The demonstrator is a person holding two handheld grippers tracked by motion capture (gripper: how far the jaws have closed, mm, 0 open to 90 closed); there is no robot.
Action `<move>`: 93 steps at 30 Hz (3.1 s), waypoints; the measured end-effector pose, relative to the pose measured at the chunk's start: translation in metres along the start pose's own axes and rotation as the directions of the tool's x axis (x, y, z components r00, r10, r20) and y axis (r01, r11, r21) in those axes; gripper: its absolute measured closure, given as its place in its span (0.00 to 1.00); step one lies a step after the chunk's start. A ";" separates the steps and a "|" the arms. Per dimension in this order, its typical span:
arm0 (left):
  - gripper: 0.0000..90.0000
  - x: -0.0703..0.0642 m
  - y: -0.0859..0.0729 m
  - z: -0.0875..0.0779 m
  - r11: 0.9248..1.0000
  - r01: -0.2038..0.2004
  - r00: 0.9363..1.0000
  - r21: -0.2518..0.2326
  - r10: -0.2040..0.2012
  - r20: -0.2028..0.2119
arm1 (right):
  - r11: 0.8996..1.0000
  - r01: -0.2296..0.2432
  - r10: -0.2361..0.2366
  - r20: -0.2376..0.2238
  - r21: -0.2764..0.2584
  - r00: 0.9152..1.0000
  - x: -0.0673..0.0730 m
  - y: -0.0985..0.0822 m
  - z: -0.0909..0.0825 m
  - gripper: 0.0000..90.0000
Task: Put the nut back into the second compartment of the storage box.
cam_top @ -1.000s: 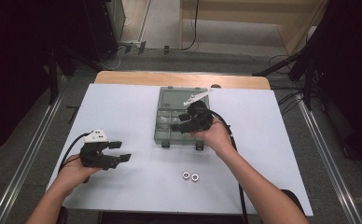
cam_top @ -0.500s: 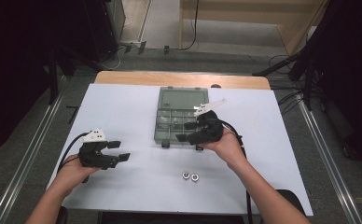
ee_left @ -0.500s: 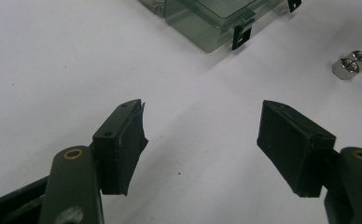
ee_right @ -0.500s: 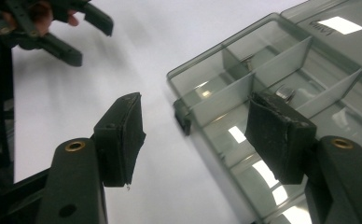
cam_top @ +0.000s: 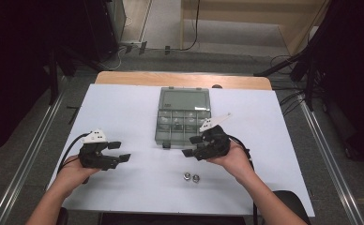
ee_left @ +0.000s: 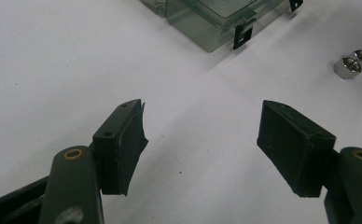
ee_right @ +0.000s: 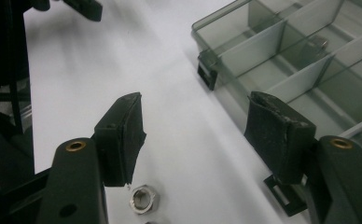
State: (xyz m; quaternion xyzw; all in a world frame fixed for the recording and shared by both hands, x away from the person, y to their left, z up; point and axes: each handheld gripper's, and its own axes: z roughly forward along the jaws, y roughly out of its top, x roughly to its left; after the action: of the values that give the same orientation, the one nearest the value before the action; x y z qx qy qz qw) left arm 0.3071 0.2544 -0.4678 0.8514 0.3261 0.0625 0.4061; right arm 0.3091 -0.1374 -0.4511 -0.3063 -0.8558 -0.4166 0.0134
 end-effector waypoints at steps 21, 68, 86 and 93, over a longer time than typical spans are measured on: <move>0.35 0.000 0.000 0.000 1.000 -0.003 1.000 0.004 0.003 -0.002 | 0.996 0.056 -0.053 -0.048 0.073 0.997 0.021 -0.022 0.018 0.43; 0.35 0.000 0.000 -0.001 1.000 -0.005 1.000 -0.001 0.005 -0.005 | 0.971 0.032 -0.032 0.000 0.237 0.999 0.032 -0.044 0.039 0.78; 0.35 0.000 0.000 -0.001 1.000 0.001 1.000 -0.001 -0.001 0.002 | 0.989 -0.036 0.036 0.003 0.144 0.999 0.021 -0.025 0.029 0.78; 0.35 0.000 0.000 -0.001 1.000 0.000 1.000 -0.001 0.000 -0.002 | 0.992 -0.041 0.041 0.002 0.118 0.999 0.018 -0.015 0.027 0.78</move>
State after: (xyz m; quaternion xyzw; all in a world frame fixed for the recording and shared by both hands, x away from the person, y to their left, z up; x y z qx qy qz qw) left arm 0.3070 0.2551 -0.4677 0.8510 0.3266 0.0634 0.4063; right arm 0.2932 -0.1157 -0.4739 -0.3223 -0.8726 -0.3648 0.0402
